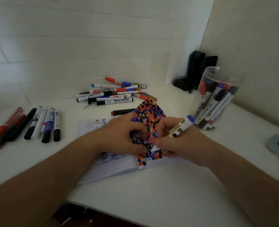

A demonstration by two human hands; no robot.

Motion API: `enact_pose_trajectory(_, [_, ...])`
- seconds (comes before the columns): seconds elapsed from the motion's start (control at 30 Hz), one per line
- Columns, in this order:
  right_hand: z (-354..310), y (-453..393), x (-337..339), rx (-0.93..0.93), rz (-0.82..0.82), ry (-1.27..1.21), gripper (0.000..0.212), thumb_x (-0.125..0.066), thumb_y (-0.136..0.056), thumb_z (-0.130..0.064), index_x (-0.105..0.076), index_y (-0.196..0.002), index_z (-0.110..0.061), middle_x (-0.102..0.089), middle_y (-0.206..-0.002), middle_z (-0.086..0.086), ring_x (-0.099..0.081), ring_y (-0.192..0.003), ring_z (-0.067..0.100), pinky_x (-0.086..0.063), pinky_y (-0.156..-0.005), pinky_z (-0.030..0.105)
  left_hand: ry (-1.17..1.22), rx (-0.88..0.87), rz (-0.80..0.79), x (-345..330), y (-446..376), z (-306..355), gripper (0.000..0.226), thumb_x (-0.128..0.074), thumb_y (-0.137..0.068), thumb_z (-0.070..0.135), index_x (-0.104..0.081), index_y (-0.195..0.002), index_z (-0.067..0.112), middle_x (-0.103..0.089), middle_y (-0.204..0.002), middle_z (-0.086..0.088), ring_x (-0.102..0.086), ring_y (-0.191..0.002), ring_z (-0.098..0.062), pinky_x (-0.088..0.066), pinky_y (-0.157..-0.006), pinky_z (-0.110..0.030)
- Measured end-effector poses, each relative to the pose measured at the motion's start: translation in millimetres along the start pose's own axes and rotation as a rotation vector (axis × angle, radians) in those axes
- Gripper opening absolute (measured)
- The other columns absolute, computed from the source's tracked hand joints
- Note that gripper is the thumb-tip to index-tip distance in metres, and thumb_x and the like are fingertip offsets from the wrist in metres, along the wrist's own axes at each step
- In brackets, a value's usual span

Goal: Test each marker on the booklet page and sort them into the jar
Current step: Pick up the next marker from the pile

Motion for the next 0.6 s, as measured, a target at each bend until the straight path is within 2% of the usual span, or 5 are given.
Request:
enact_pose_trajectory(0.17, [10.3, -0.7, -14.6, -0.018, 0.102, 0.11, 0.025, -0.077, -0.082, -0.009, -0.055, -0.069, -0.012, -0.057, -0.059, 0.002, -0.051, -0.055, 0.013, -0.045, -0.052, 0.031, -0.059, 0.033, -0.012, -0.6, -0.9, 1.7, 0.037, -0.073, -0.073, 0.069, -0.06, -0.103, 0.053, -0.037, -0.099, 0.018, -0.04, -0.092, 0.0, -0.033, -0.072, -0.023])
enact_pose_trajectory(0.3, [14.8, -0.1, -17.7, -0.034, 0.199, 0.109, 0.027, -0.075, -0.081, -0.004, -0.053, -0.067, -0.011, -0.054, -0.056, -0.001, -0.05, -0.051, 0.008, -0.044, -0.049, 0.02, -0.063, 0.042, -0.027, -0.2, -1.2, 1.2, 0.04, -0.072, -0.072, 0.071, -0.059, -0.106, 0.054, -0.039, -0.1, 0.014, -0.04, -0.093, -0.004, -0.034, -0.074, -0.026])
enact_pose_trajectory(0.43, [19.9, -2.9, -17.8, -0.053, 0.18, 0.134, 0.028, -0.077, -0.08, -0.006, -0.054, -0.066, -0.012, -0.055, -0.057, 0.0, -0.051, -0.052, 0.01, -0.045, -0.05, 0.025, -0.057, 0.042, -0.025, -0.5, -1.4, 0.7, 0.04, -0.072, -0.072, 0.072, -0.059, -0.106, 0.055, -0.039, -0.101, 0.015, -0.04, -0.094, -0.002, -0.034, -0.073, -0.025])
enact_pose_trajectory(0.6, [18.9, -4.0, -20.2, -0.036, 0.167, 0.152, 0.029, -0.08, -0.078, -0.008, -0.054, -0.064, -0.014, -0.056, -0.055, -0.002, -0.05, -0.049, 0.006, -0.042, -0.048, 0.019, -0.058, 0.045, -0.025, -0.4, -1.9, 0.5, 0.041, -0.072, -0.073, 0.071, -0.06, -0.108, 0.054, -0.037, -0.1, 0.02, -0.038, -0.094, -0.003, -0.032, -0.074, -0.021])
Point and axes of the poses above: each hand's wrist, its own y-axis away from the middle knuckle, its own x-axis out of the back of the hand, z = x × y, the point moved 1 cm from there along -y, towards the middle knuckle
